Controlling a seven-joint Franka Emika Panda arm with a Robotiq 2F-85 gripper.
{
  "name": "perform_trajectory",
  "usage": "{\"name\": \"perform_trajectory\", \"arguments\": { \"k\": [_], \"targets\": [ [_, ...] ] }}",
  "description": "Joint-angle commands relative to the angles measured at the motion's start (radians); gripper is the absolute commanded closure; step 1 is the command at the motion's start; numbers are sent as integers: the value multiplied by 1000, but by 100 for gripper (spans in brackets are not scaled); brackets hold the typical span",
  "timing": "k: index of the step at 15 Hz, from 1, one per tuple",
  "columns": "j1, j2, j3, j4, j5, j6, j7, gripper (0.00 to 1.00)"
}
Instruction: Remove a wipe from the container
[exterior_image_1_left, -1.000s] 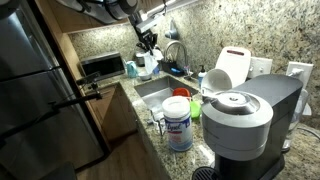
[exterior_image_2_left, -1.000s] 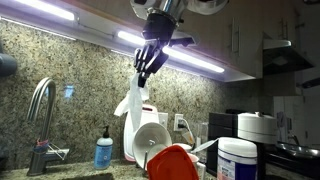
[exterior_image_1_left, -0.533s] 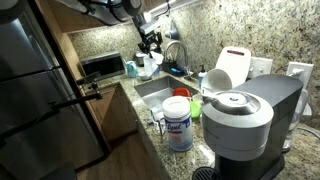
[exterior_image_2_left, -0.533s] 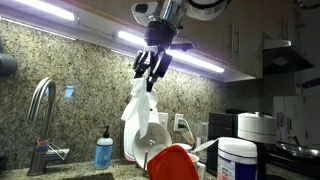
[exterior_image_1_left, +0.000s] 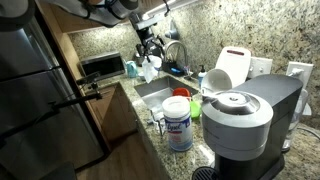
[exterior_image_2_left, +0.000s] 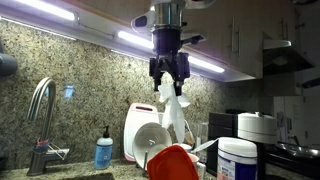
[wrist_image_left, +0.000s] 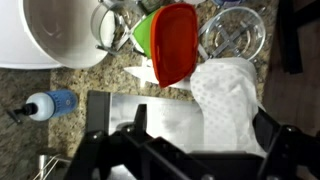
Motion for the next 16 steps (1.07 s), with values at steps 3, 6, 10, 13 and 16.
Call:
{"name": "perform_trajectory", "arguments": {
  "k": [3, 6, 10, 13, 16],
  "targets": [
    [114, 145, -31, 272, -87, -356, -47, 0],
    [118, 176, -3, 328, -74, -355, -168, 0],
    [66, 197, 29, 401, 18, -198, -146, 0],
    [33, 194, 29, 431, 73, -110, -90, 0],
    [5, 203, 34, 457, 124, -3, -34, 0]
  ]
}}
